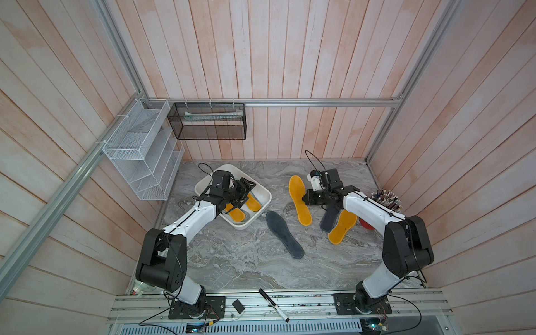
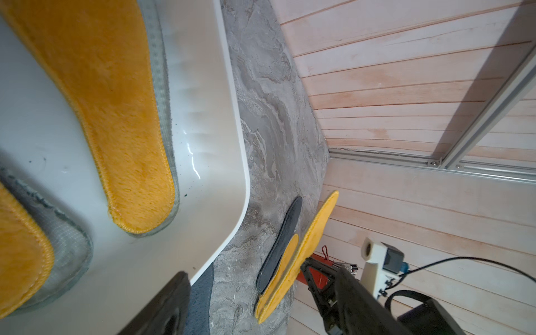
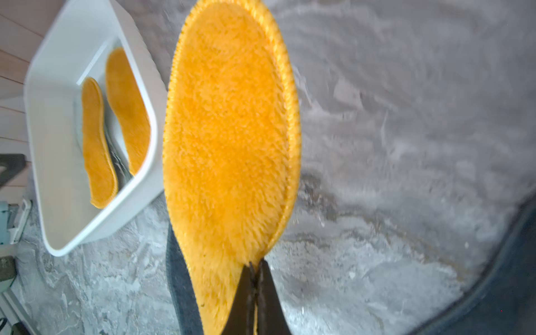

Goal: Put the insoles into the storage box
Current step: Pick up the insole from the center of the board.

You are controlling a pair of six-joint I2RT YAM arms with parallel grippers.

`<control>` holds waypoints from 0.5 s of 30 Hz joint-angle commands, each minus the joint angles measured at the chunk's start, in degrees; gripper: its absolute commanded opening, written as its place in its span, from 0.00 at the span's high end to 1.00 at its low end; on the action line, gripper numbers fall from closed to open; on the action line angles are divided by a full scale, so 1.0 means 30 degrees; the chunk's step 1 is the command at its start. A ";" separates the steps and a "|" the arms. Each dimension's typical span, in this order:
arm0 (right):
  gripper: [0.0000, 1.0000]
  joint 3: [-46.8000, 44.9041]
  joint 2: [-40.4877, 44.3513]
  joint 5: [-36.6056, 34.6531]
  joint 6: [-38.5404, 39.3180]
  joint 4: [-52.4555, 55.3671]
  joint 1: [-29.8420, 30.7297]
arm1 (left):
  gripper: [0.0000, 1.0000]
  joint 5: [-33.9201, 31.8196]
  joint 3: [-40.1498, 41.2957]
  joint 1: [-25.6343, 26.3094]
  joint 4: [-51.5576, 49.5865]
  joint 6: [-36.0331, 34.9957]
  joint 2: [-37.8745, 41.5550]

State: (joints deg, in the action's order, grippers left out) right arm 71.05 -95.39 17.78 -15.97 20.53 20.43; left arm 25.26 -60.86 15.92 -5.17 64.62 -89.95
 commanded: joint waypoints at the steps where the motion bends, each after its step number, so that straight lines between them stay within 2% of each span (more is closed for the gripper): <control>1: 1.00 0.2751 -0.0549 0.0265 0.0646 0.0927 -0.0005 | 0.21 0.0253 -0.0626 0.0279 0.1734 -0.1122 0.0515; 8: 1.00 0.8768 -0.3783 0.2365 0.0308 0.2747 0.0280 | 0.24 -0.0230 -0.0407 0.0658 0.3027 -0.1735 0.1151; 15: 1.00 1.0996 -0.5351 0.4304 -0.0899 0.2329 0.0804 | 0.29 -0.0536 -0.0696 0.1390 0.3844 -0.2079 0.0344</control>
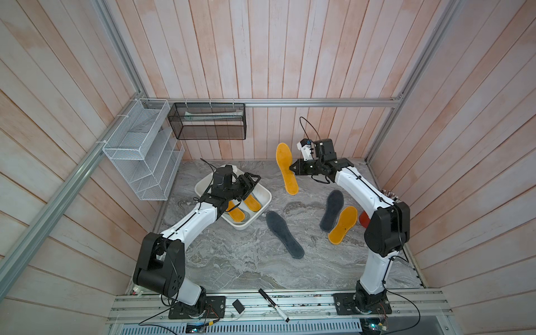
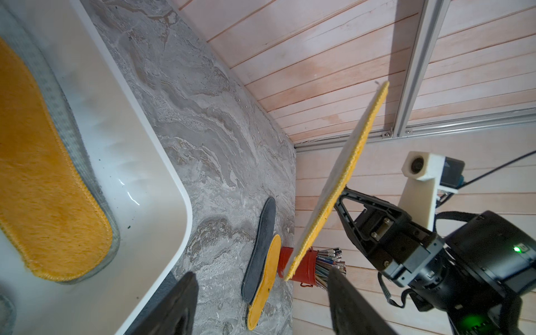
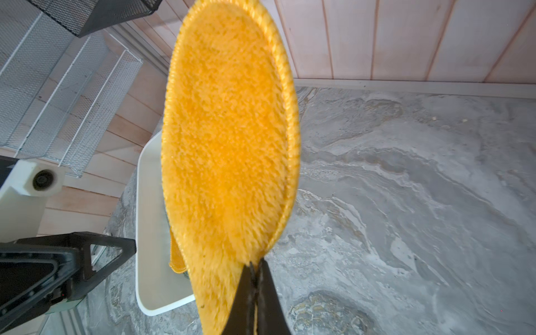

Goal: Put the insoles into the storage box
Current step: Pick up the insole from the center of the board.

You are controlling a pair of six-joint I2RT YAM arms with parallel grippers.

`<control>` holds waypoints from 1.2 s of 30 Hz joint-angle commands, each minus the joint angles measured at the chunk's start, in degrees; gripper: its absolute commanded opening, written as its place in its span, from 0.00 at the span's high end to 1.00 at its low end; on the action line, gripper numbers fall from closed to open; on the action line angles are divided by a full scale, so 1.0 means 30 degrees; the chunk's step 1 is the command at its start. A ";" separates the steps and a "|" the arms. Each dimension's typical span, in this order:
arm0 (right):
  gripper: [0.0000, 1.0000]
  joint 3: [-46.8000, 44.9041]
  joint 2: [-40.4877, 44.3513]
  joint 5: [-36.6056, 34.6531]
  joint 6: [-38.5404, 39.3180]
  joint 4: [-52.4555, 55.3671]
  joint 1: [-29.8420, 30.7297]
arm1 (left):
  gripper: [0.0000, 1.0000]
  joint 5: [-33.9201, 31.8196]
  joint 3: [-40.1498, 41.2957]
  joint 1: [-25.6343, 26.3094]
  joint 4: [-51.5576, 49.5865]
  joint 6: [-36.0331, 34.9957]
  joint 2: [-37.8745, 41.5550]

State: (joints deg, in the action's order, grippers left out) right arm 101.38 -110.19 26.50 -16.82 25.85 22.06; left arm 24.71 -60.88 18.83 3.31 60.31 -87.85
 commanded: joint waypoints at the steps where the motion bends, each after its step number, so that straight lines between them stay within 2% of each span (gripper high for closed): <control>1: 1.00 0.1165 -0.0616 0.1640 -0.0659 0.0612 0.0380 | 0.30 -0.0410 -0.0866 0.0573 0.1263 -0.0748 -0.0594; 9: 1.00 0.2302 -0.1561 0.2360 0.0332 0.1740 0.1295 | 0.31 -0.1549 -0.3892 0.1602 -0.0174 -0.3156 -0.2502; 23: 1.00 0.2092 -0.1269 0.2900 0.0690 0.1670 0.1507 | 0.45 -0.2426 -0.4314 0.1720 -0.0678 -0.3694 -0.3424; 31: 1.00 0.1910 -0.1194 0.2995 0.0768 0.1639 0.1521 | 0.57 -0.2420 -0.5082 0.1887 -0.1007 -0.3988 -0.3875; 36: 1.00 0.1811 -0.1180 0.2987 0.0773 0.1657 0.1522 | 0.61 -0.2146 -0.5332 0.1968 -0.0819 -0.3970 -0.4095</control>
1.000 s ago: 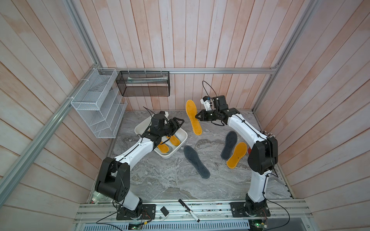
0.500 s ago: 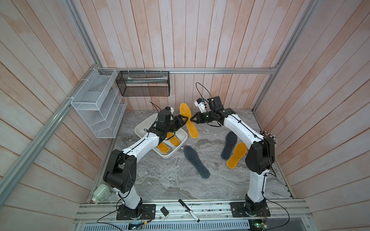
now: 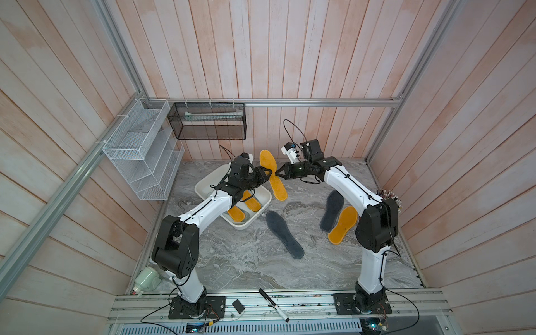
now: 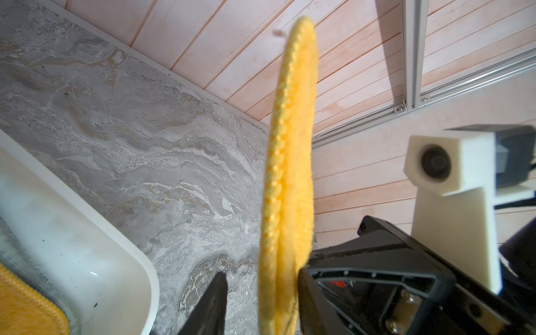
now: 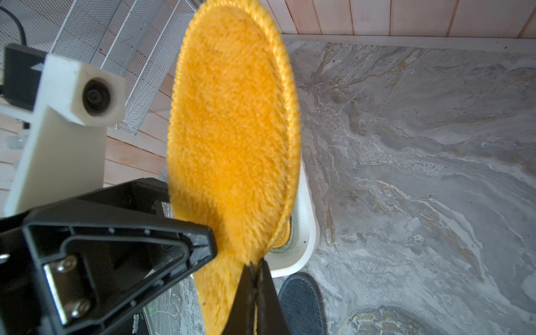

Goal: Put the insoles into the storage box
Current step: Pick up the insole from the center of the board, then place the insole in the storage box.

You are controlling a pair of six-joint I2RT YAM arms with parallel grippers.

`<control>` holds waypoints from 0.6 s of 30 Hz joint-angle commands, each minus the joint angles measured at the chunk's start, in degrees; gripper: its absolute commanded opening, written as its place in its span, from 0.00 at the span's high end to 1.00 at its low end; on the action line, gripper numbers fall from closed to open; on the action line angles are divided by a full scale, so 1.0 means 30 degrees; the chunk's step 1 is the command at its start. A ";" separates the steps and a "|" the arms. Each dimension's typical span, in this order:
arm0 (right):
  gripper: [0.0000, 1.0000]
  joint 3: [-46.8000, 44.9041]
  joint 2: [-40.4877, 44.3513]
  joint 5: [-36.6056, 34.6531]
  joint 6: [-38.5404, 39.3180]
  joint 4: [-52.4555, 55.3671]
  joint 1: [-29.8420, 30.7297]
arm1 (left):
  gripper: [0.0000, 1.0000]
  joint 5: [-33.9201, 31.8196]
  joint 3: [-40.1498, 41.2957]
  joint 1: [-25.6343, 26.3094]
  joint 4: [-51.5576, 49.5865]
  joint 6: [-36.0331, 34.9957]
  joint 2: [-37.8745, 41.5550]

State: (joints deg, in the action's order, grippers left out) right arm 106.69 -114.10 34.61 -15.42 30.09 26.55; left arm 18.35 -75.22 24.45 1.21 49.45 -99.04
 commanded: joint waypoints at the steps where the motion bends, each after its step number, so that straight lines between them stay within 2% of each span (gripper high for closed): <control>1: 1.00 0.0062 0.0146 0.0225 0.0336 0.0254 0.0029 | 0.62 0.0005 -0.0630 0.0139 -0.0194 -0.0341 -0.0434; 5: 1.00 -0.0032 0.0242 0.0034 0.0368 0.0254 -0.0001 | 0.67 -0.0050 -0.0809 0.0174 -0.0575 -0.0414 -0.0457; 18: 1.00 -0.0014 0.0262 -0.0456 0.0182 0.0119 -0.0097 | 0.67 -0.1252 -0.1144 0.0194 -0.2916 -0.0810 -0.0053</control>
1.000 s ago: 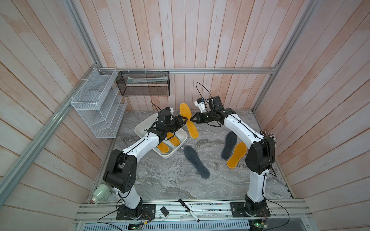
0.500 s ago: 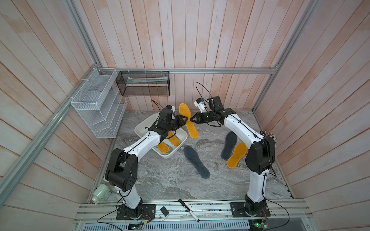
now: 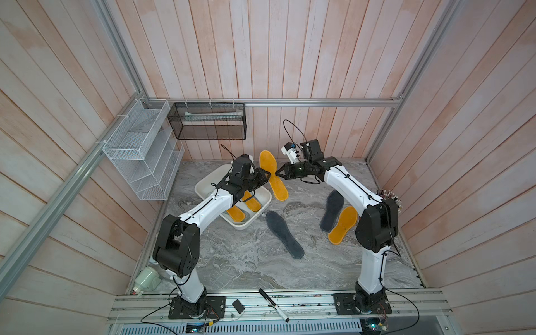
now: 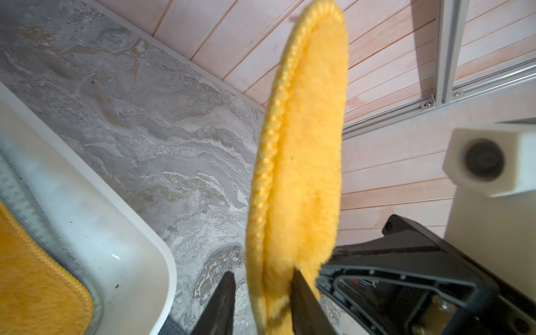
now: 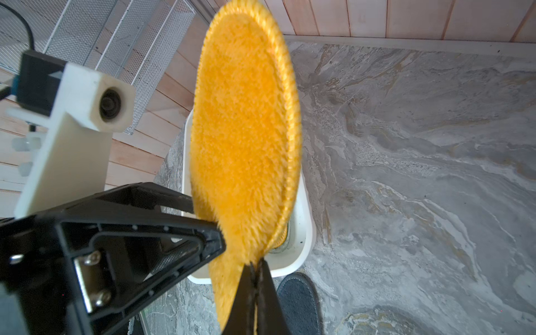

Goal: Put the insoles into the storage box
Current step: Place the insole in the storage box.

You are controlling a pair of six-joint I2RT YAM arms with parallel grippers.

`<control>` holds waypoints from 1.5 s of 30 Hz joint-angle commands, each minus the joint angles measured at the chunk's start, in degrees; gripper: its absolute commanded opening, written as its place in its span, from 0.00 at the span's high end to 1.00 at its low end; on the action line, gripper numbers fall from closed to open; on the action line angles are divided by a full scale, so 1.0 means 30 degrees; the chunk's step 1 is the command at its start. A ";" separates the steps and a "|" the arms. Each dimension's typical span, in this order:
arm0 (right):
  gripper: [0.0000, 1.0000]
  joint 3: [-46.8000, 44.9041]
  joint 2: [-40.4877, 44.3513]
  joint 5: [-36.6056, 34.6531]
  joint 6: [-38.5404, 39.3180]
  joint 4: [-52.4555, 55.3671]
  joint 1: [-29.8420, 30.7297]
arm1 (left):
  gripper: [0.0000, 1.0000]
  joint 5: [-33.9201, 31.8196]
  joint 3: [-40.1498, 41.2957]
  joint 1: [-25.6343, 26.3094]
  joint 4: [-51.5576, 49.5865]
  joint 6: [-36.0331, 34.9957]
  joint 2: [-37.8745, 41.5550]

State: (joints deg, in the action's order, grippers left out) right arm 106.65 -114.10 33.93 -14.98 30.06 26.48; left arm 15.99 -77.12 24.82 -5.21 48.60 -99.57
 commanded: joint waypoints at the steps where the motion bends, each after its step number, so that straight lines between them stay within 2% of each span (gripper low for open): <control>1: 1.00 0.0026 0.0243 -0.0222 0.0023 0.0115 -0.0068 | 0.69 -0.0407 -0.0524 0.0079 -0.0771 -0.0554 0.0084; 7: 1.00 0.0034 0.0212 -0.0145 -0.0073 0.0068 -0.0080 | 0.73 -0.0073 -0.0628 0.0077 -0.0468 -0.0471 -0.0177; 21: 1.00 -0.0175 -0.0007 0.0113 -0.0163 -0.0031 -0.0071 | 0.74 0.0716 -0.0433 0.0100 0.0586 -0.0262 -0.0411; 29: 1.00 -0.0288 -0.0026 0.0073 -0.0236 -0.0229 -0.0076 | 0.92 0.1240 -0.0631 0.0122 0.0436 -0.0291 -0.0588; 33: 1.00 -0.0292 0.0036 0.0065 -0.0307 -0.0342 -0.0067 | 0.95 0.0931 -0.0603 0.0108 -0.0007 -0.0350 -0.0460; 36: 0.99 -0.0343 0.0117 -0.0044 -0.0356 -0.0354 -0.0096 | 0.97 0.0414 0.0267 0.0053 0.0537 -0.0137 0.0249; 38: 0.89 -0.0523 0.0208 -0.0101 -0.0395 -0.0447 -0.0151 | 0.98 0.0195 0.1486 -0.0226 0.1536 0.0639 0.0965; 39: 0.88 -0.0646 0.0282 -0.0173 -0.0447 -0.0563 -0.0182 | 0.98 0.0236 0.2082 -0.0416 0.2017 0.1077 0.1285; 45: 0.84 -0.1841 0.0986 -0.0128 -0.1008 -0.1403 -0.0807 | 0.99 -0.0584 0.6007 -0.1955 0.3429 0.3408 0.4151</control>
State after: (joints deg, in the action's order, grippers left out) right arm 102.96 -113.80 33.93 -16.86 27.79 25.43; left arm 16.69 -62.06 20.95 1.91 54.81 -91.15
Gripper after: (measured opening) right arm 0.159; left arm 0.048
